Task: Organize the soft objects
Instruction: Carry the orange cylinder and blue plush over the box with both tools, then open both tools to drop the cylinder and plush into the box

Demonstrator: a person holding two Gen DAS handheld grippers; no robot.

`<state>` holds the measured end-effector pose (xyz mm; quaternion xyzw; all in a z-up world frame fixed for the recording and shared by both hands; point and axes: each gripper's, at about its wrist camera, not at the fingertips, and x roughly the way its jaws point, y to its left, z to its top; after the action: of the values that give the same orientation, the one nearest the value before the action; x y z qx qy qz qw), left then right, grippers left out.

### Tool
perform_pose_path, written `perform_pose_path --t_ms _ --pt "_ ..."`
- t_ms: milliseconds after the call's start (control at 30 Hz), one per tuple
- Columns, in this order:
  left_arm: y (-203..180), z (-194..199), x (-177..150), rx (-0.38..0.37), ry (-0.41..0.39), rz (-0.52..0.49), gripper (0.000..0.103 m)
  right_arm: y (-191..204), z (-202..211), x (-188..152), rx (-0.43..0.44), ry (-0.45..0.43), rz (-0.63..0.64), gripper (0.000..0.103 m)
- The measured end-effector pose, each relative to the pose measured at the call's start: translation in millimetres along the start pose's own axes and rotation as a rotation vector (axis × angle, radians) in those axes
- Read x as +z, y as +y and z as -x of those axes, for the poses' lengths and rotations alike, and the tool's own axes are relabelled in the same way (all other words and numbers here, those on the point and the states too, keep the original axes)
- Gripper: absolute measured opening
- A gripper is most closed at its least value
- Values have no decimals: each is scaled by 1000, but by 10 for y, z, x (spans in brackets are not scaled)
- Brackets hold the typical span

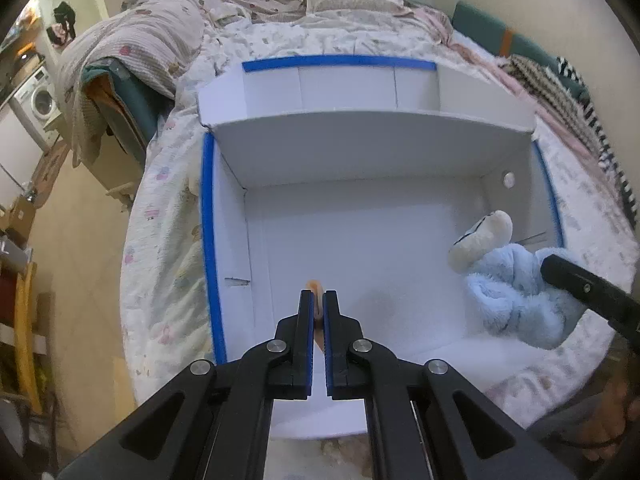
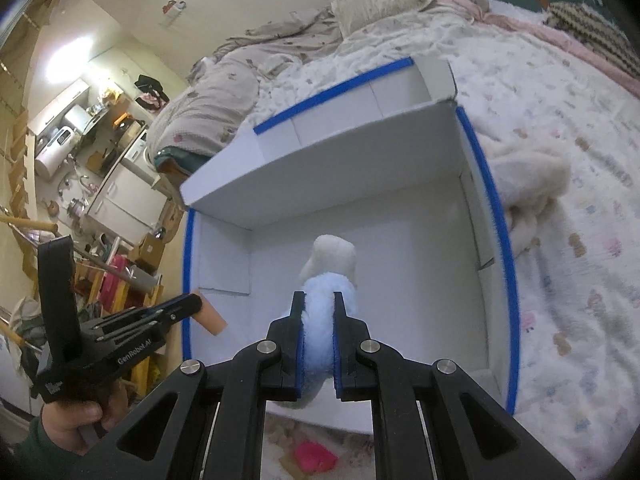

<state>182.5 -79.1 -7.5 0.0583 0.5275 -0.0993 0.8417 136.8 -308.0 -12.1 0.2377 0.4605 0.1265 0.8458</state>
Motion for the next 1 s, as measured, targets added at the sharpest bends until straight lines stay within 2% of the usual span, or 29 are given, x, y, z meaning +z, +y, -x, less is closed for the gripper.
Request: perform_pose_path --t_ms 233,300,467,767,900,1000 --pt "-144 -371 -47 42 -6 -82 4 -134 -401 -54 -40 39 43 12" --pt "-169 -470 -58 37 -1 -89 4 -153 -475 -54 -12 49 25 12" --pt "-132 -666 -102 12 57 -60 4 -121 -678 -95 -9 104 31 12" --pt "-108 -876 -141 16 110 -31 5 -153 -982 -165 -90 214 25 12" --pt "-154 -885 -158 20 104 -44 5 -175 -995 -194 -128 225 25 12" --pt "-175 -906 -146 32 103 -53 9 -129 -1002 -202 -158 224 56 15"
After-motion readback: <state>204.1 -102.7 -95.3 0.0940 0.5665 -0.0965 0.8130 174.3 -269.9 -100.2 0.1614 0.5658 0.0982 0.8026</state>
